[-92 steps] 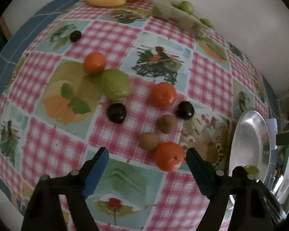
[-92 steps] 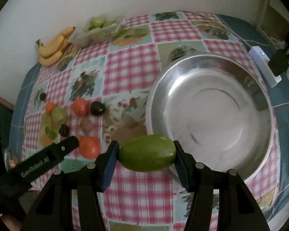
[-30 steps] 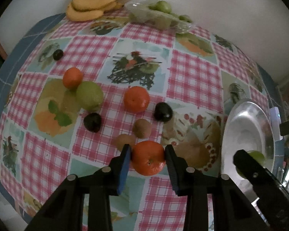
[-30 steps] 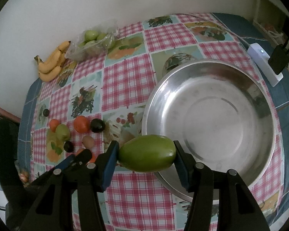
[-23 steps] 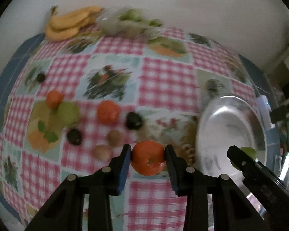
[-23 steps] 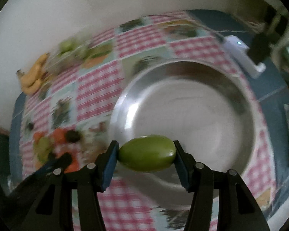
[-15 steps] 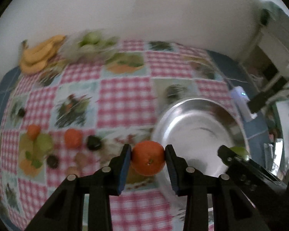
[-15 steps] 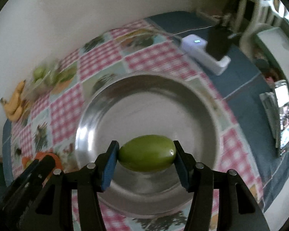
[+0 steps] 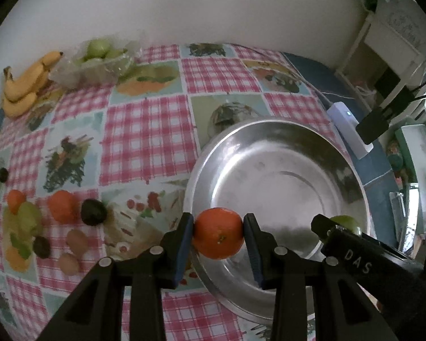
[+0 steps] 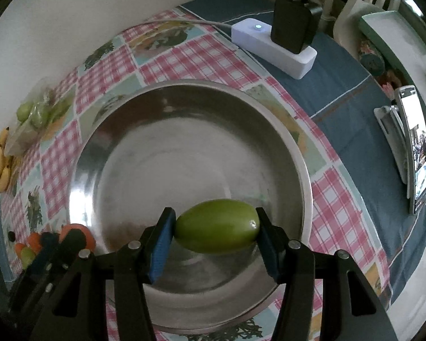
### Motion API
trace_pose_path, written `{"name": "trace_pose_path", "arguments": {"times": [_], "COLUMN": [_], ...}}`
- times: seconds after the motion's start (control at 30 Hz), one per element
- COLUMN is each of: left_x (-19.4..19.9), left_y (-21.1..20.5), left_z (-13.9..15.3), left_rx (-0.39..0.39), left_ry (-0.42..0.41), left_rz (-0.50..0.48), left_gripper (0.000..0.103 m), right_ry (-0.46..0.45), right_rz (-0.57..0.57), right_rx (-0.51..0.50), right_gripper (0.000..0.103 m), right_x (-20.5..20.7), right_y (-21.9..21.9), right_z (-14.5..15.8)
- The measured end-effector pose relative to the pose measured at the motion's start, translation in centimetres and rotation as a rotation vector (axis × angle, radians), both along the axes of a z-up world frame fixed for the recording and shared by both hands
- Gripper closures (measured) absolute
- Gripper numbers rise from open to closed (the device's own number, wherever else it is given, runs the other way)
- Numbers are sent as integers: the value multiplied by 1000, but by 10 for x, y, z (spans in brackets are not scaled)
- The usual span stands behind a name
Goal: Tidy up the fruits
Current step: 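Lower both held fruits into the steel bowl and open both grippers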
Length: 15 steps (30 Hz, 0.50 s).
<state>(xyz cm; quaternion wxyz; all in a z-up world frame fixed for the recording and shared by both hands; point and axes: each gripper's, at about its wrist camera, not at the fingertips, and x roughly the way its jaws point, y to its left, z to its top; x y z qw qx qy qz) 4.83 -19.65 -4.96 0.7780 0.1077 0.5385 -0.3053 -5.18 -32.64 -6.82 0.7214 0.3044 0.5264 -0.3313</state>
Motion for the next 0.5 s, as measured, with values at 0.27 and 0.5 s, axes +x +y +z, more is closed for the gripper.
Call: {"name": "trace_pose_path", "arguments": {"times": [0.27, 0.5], "left_x": [-3, -6], "left_y": [1, 0], "left_z": [-6, -7], "left_rx": [-15, -10], "left_ry": [39, 34], "left_rz": [-3, -13], "left_gripper": [63, 63], "right_ry": [36, 54], "right_rz": [18, 13], "right_rx": [17, 25], "right_gripper": [45, 45], "right_x": [3, -1], "right_y": [3, 6], "right_z": [-8, -11]}}
